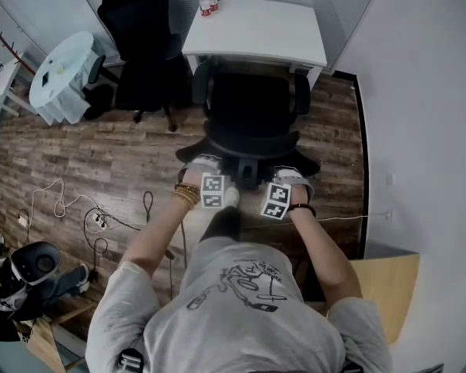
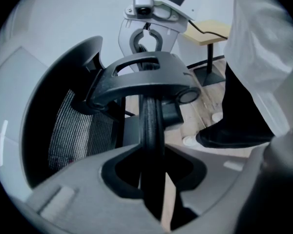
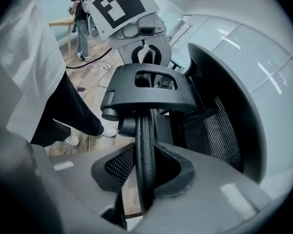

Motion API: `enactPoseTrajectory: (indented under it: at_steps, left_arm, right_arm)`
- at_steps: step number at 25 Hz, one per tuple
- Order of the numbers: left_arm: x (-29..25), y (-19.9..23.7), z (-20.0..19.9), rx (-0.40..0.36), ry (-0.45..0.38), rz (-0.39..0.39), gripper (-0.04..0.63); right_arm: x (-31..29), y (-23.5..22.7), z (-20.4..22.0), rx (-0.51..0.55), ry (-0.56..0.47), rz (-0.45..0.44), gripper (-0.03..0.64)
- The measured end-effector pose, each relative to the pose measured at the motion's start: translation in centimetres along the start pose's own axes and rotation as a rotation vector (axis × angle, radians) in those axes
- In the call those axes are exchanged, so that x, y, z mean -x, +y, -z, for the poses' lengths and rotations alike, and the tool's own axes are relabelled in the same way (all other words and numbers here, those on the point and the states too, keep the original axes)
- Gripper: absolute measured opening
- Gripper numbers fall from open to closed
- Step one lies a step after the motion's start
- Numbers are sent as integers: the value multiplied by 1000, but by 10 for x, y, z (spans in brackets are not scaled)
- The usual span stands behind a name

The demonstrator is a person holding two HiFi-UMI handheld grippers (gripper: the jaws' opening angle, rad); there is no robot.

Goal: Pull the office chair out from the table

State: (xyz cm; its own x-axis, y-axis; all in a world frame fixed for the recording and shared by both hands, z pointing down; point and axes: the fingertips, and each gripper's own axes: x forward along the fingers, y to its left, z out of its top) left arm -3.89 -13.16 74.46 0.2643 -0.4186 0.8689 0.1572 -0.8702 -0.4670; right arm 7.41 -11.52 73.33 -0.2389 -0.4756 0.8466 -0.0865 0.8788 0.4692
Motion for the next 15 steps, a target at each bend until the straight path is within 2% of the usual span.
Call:
enactPoseTrajectory:
  at_steps: [15]
  left_arm:
    - [49, -116, -37, 14, 35, -1, 112]
  right_arm:
    - [60, 117, 0, 21, -21, -5, 106]
